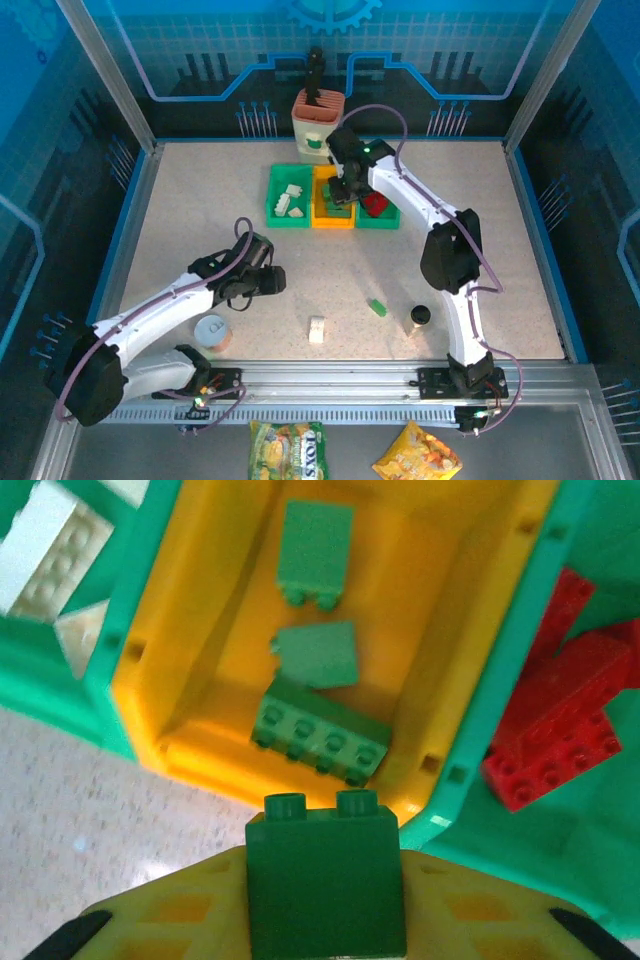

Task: Sort the legos into containers by color
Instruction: Place the lego in the container.

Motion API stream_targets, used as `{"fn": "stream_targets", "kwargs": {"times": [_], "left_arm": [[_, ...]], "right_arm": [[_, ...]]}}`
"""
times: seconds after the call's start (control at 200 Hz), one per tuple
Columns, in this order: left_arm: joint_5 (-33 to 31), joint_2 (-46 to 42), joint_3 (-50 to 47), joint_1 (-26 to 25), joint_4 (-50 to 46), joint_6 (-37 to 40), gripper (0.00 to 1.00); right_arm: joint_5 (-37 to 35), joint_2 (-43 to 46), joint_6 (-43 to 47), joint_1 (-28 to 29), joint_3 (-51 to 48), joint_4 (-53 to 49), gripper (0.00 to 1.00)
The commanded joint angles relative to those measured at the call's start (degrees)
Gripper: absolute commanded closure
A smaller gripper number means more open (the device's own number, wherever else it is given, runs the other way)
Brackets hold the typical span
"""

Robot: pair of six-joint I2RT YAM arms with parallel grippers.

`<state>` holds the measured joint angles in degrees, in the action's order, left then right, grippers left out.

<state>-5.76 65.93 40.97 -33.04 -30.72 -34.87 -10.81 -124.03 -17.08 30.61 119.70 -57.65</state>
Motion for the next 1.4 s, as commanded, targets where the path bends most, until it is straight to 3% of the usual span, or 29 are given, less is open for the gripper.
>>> {"fn": "stream_targets", "kwargs": {"times": [0.0,0.72,1.396], "left_arm": [[1.68,-0.9,-1.45,0.46,0.12,-2.03,0.51],[1.58,-3.23,-3.14,0.43,0.05,-3.18,0.51],[4.7,-0.98,-2.88,0.41,1.26,-3.01,0.51]], "right_arm": [[-3.45,-1.89,-4.18,-0.82,1.66,4.78,0.64],[-9.3,-16.72,-6.06,-0.95,13.25,10.64,0.65],[-12.17,-10.23,-5.55,-0.3,6.85,14.47,0.56]]}}
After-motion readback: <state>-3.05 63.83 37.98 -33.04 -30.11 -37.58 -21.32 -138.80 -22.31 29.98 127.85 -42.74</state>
